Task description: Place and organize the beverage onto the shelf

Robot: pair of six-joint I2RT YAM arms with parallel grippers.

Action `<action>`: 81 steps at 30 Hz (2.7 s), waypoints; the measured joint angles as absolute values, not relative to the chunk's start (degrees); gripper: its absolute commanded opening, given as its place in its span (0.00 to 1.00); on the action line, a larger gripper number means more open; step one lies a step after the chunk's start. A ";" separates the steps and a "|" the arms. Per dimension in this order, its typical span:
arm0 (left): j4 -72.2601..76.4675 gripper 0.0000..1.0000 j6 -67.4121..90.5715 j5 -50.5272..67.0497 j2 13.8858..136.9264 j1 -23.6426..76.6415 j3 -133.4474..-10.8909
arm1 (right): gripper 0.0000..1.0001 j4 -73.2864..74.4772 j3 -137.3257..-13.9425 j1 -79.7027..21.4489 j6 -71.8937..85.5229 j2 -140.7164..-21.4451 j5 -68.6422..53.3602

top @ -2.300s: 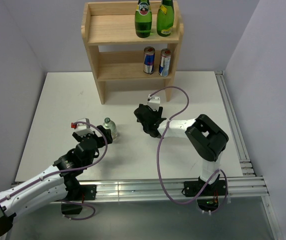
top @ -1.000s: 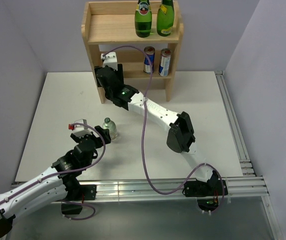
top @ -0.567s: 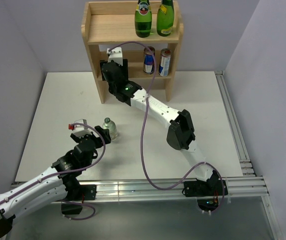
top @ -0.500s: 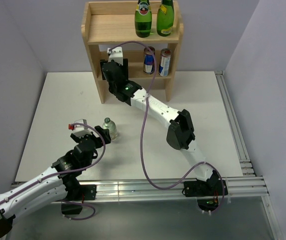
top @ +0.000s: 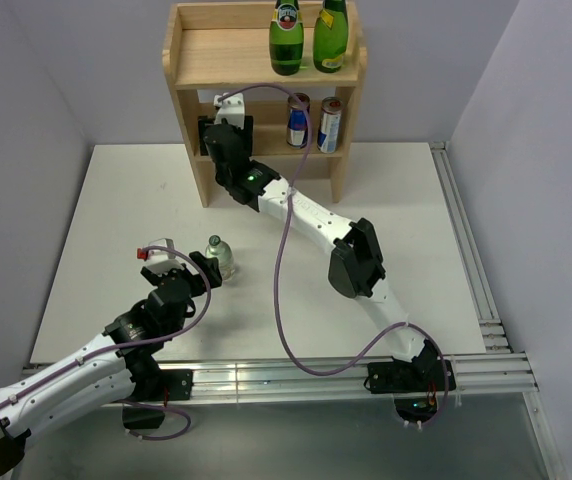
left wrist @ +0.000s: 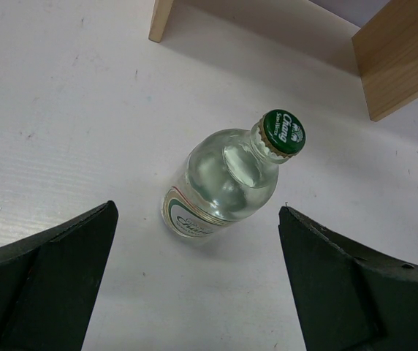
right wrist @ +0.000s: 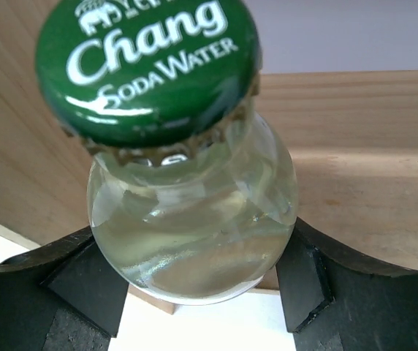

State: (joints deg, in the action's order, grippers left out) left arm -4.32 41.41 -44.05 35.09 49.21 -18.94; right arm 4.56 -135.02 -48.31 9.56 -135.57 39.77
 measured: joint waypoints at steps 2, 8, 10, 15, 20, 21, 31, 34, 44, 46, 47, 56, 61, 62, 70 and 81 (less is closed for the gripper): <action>-4.34 0.99 41.41 -44.05 35.07 49.21 -18.94 | 0.03 3.68 -135.28 -48.31 9.63 -135.96 39.68; -4.34 0.99 41.41 -44.05 35.07 49.21 -18.94 | 0.49 3.07 -135.76 -48.31 10.33 -136.46 39.38; -4.32 0.99 41.41 -44.05 35.07 49.21 -18.94 | 0.65 2.96 -135.76 -48.31 10.59 -136.55 39.40; -4.34 0.99 41.41 -44.05 35.07 49.21 -18.94 | 0.78 2.61 -135.76 -48.31 10.68 -136.68 39.42; -4.34 0.99 41.41 -44.05 35.07 49.21 -18.94 | 0.91 0.69 -135.90 -48.31 11.49 -137.14 39.27; -4.32 0.99 41.41 -44.05 35.07 49.21 -18.94 | 0.91 0.38 -135.90 -48.31 11.53 -137.16 39.24; -4.32 0.99 41.41 -44.05 35.07 49.21 -18.94 | 0.92 -0.49 -135.90 -48.27 12.12 -137.19 38.94; -4.32 0.99 41.41 -44.05 35.09 49.21 -18.94 | 0.92 -0.54 -135.81 -48.27 12.14 -137.19 38.96; -4.29 0.99 41.39 -44.36 34.65 49.21 -18.90 | 0.92 -3.75 -111.18 -50.98 12.34 -123.20 42.04; -4.27 0.99 41.39 -44.47 34.15 49.21 -18.83 | 0.92 -4.80 -105.78 -52.62 12.25 -118.58 42.85; -4.23 0.99 41.39 -44.47 33.93 49.21 -18.79 | 0.92 -5.28 -103.09 -53.56 12.25 -115.83 43.20; -2.15 0.99 41.17 -44.69 37.01 49.21 -18.48 | 0.91 -8.45 -78.11 -60.31 17.04 -88.16 47.40; 7.49 0.99 41.50 -43.07 43.29 49.65 -15.31 | 0.91 -5.98 -58.39 -62.08 24.82 -69.45 49.41; 9.47 0.99 41.67 -43.22 44.91 50.09 -14.15 | 0.91 -4.78 -55.35 -62.13 26.44 -65.98 50.00; 22.06 0.99 40.62 -46.89 63.20 52.31 -13.65 | 0.90 2.20 -44.01 -62.46 34.48 -51.20 51.92; 36.62 0.95 35.97 -53.91 81.49 54.28 -17.43 | 0.89 5.74 -39.27 -62.50 38.65 -47.70 52.07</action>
